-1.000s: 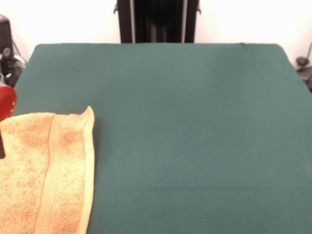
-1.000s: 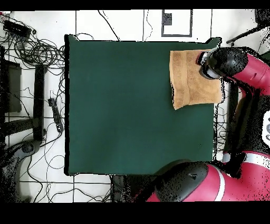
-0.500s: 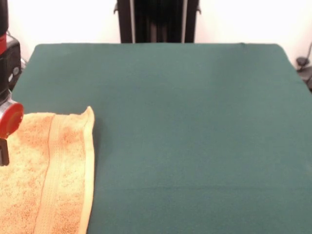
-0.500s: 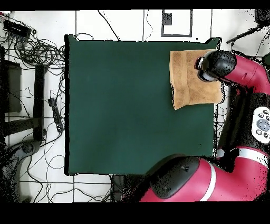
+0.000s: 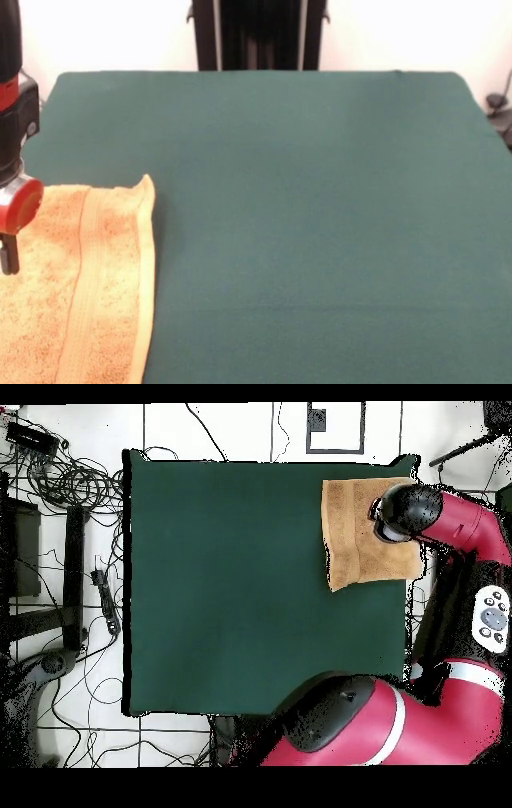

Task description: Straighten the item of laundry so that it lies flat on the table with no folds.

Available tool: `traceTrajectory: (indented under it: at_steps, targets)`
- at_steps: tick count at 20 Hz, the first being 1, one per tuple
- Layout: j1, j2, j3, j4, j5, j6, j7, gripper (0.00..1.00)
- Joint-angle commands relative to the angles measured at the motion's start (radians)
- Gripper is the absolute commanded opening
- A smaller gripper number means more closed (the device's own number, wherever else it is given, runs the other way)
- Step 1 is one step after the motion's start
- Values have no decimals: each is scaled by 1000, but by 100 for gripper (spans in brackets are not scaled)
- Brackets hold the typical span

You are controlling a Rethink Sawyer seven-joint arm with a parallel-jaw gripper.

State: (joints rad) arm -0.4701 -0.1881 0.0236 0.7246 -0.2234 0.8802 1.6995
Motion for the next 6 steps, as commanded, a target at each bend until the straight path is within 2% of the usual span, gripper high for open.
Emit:
traceTrajectory:
  at_steps: [1, 6]
  targets:
    - [50, 71, -8, 38, -26, -45, 162, 100]
    - [48, 72, -17, 65, -17, -64, 163, 100]
